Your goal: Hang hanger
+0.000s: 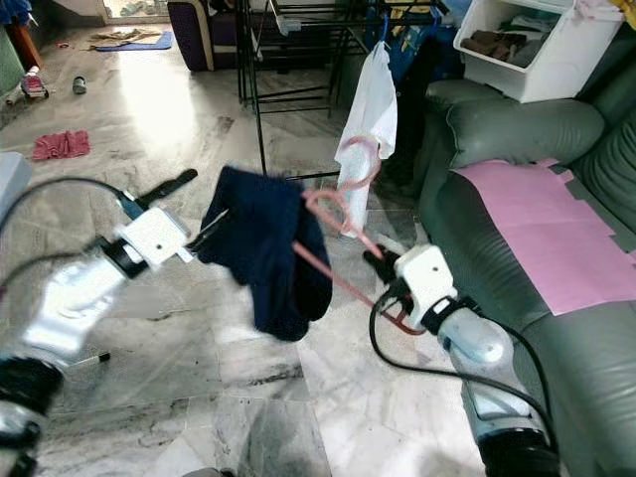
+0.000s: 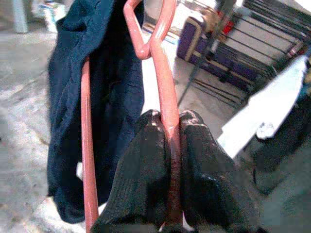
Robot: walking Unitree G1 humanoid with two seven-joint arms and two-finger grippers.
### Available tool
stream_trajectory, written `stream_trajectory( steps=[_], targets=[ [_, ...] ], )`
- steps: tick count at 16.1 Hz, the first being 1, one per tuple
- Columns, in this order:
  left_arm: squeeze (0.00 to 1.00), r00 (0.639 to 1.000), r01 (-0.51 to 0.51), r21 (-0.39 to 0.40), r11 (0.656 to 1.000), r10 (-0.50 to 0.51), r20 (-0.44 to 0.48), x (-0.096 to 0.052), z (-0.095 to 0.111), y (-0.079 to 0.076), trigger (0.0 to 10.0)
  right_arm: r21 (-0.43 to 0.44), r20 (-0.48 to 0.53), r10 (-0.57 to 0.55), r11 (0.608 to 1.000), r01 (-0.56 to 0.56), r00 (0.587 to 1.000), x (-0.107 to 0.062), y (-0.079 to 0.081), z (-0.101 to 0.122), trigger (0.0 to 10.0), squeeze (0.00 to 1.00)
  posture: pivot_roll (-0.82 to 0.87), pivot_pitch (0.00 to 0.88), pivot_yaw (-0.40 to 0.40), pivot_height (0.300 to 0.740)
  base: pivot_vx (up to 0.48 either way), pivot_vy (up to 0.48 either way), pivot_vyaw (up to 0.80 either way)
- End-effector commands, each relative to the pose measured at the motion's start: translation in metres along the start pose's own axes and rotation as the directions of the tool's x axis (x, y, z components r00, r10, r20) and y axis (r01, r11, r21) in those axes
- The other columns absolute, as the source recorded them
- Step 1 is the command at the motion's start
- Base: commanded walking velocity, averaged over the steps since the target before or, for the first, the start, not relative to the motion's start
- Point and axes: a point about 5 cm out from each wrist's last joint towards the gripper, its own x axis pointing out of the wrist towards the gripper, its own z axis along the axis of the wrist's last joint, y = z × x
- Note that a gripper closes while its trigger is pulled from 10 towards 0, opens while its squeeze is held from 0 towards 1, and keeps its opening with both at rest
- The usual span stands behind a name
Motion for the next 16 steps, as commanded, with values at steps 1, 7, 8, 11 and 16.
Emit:
stream_trajectory(
  steps=[1, 7, 8, 11, 16],
  targets=[
    [1.00, 0.995, 0.101, 0.064, 0.993, -0.102, 0.007, 0.001, 0.001, -0.001, 10.0, -0.046, 0.064, 0.030, 0.999, -0.027, 0.997, -0.001, -0.002, 0.012, 10.0, 0.00, 0.06, 0.064, -0.070, 0.740, 0.000, 0.000, 0.00],
    [1.00, 0.950, 0.311, 0.077, 0.947, -0.309, -0.040, -0.001, -0.010, -0.022, 10.0, -0.307, 0.010, 0.194, 0.934, -0.182, 0.981, -0.011, -0.009, 0.013, 10.0, 0.00, 0.06, 0.065, -0.068, 0.740, 0.000, 0.000, 0.00],
    [1.00, 0.946, 0.322, 0.086, 0.943, -0.318, -0.057, 0.000, -0.013, -0.026, 10.0, -0.344, 0.019, 0.200, 0.921, -0.181, 0.980, -0.012, -0.012, 0.015, 10.0, 0.00, 0.06, 0.066, -0.070, 0.740, 0.000, 0.000, 0.00],
    [1.00, 0.920, 0.390, 0.058, 0.919, -0.386, -0.071, 0.006, -0.016, -0.037, 10.0, -0.432, 0.041, 0.222, 0.883, -0.183, 0.974, -0.011, -0.014, 0.021, 10.0, 0.00, 0.05, 0.066, -0.075, 0.740, 0.000, 0.000, 0.00],
    [0.00, 0.880, 0.457, -0.019, 0.889, -0.455, -0.136, 0.015, -0.025, -0.032, 10.0, -0.523, 0.072, 0.268, 0.830, -0.193, 0.961, -0.009, -0.008, 0.024, 10.0, 0.00, 0.06, 0.062, -0.072, 0.740, 0.000, 0.000, 0.00]
  ],
)
